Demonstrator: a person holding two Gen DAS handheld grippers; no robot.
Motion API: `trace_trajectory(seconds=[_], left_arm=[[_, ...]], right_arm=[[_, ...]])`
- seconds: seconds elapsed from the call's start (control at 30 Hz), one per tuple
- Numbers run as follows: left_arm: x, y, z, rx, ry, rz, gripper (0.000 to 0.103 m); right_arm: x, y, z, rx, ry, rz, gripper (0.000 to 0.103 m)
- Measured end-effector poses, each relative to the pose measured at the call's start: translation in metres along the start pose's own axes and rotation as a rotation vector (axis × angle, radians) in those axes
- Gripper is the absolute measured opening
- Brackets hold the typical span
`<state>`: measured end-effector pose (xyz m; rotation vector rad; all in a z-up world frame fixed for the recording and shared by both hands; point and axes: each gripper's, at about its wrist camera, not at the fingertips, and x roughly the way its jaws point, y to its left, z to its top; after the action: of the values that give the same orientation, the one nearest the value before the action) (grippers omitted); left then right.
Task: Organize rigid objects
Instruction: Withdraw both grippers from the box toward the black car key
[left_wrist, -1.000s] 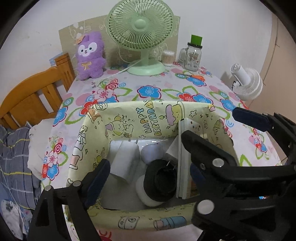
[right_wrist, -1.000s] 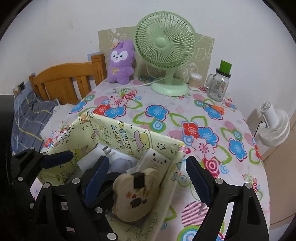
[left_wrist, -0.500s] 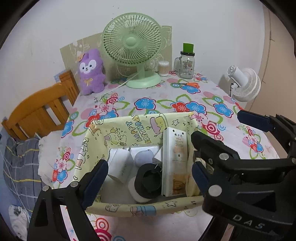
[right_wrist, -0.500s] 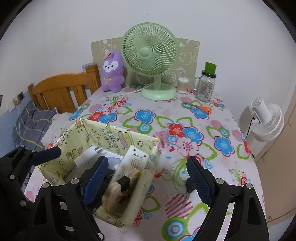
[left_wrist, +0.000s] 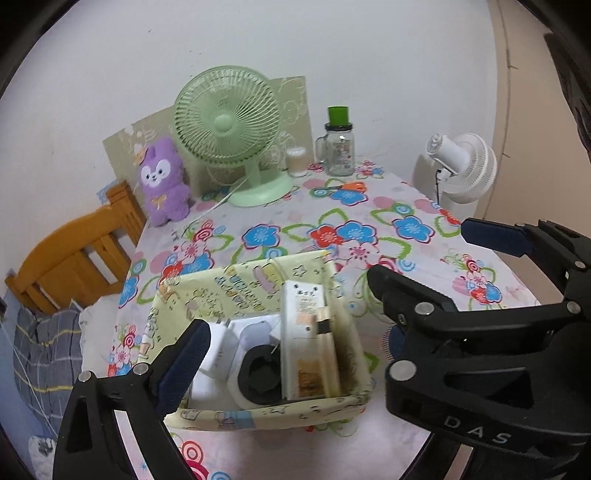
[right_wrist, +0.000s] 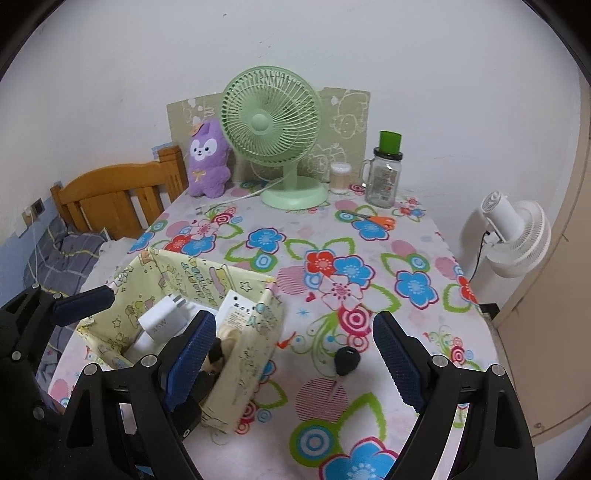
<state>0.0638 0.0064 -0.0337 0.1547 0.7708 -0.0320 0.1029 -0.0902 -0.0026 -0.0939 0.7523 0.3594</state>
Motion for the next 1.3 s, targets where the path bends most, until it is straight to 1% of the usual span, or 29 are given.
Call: trace_trajectory(seconds=[0.1,0.23,0.57,0.83,1.3], left_arm=[[-0.002,-0.006,0.001,0.007,-0.004,-0.010,0.098],[-0.004,-0.013,0.003,-0.009,-0.002,-0.036,0.098],[-0.006,-0.031,0.007,-0.005,-0.006,-0.069,0.099],[-0.001,-0.047,0.010,-0.006,-0.006,-0.096,0.099],[0.015,-0.072,0.013,-0.011,-0.012,-0.117,0.099]], right_arm=[[-0.004,-0.004,-0.001,-0.004,-0.004,-0.010,0.089],[-0.010,-0.010,-0.002,0.001,-0.006,-0.017,0.089],[-0.020,-0.027,-0.009,0.022,-0.011,-0.042,0.090],[-0.025,-0.042,-0.012,0.027,-0.016,-0.065,0.093],[-0.017,-0.072,-0.020,0.061,0.005,-0.082,0.096]])
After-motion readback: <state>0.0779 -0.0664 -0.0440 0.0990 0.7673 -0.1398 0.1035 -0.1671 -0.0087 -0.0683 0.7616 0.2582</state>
